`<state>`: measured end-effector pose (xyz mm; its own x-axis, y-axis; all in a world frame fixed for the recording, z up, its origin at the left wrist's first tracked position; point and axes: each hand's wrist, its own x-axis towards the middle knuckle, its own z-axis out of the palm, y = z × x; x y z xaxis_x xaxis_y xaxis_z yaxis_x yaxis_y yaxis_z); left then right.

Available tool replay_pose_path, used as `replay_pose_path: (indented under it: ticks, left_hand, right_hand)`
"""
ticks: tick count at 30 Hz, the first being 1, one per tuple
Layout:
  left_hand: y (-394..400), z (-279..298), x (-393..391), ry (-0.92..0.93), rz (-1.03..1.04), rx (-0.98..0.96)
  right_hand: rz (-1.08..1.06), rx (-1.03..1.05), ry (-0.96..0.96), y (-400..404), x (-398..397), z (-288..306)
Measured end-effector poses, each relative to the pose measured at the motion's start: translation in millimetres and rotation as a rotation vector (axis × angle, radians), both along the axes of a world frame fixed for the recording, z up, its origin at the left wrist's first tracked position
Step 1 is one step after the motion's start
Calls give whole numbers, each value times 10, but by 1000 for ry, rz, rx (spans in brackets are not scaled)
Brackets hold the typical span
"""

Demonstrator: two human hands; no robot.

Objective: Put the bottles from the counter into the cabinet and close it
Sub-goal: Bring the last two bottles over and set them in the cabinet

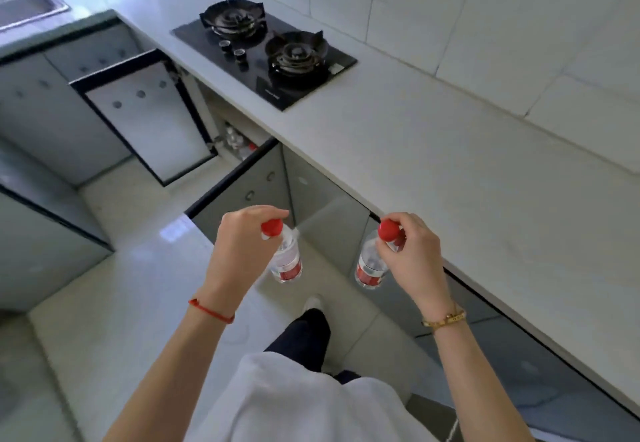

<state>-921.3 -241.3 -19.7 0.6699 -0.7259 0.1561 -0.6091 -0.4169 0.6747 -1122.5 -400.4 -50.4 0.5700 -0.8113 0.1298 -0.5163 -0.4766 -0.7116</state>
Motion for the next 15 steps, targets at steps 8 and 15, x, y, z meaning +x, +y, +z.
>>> replay_pose_path:
  ticks: [8,15]
  left_hand:
    - [1191,-49,248,-18,261,11]
    - [1977,-76,851,-21,441,-2]
  right_hand:
    - [272,47,-27,713,773,-13]
    - [490,16,-30,1278,1811,-31]
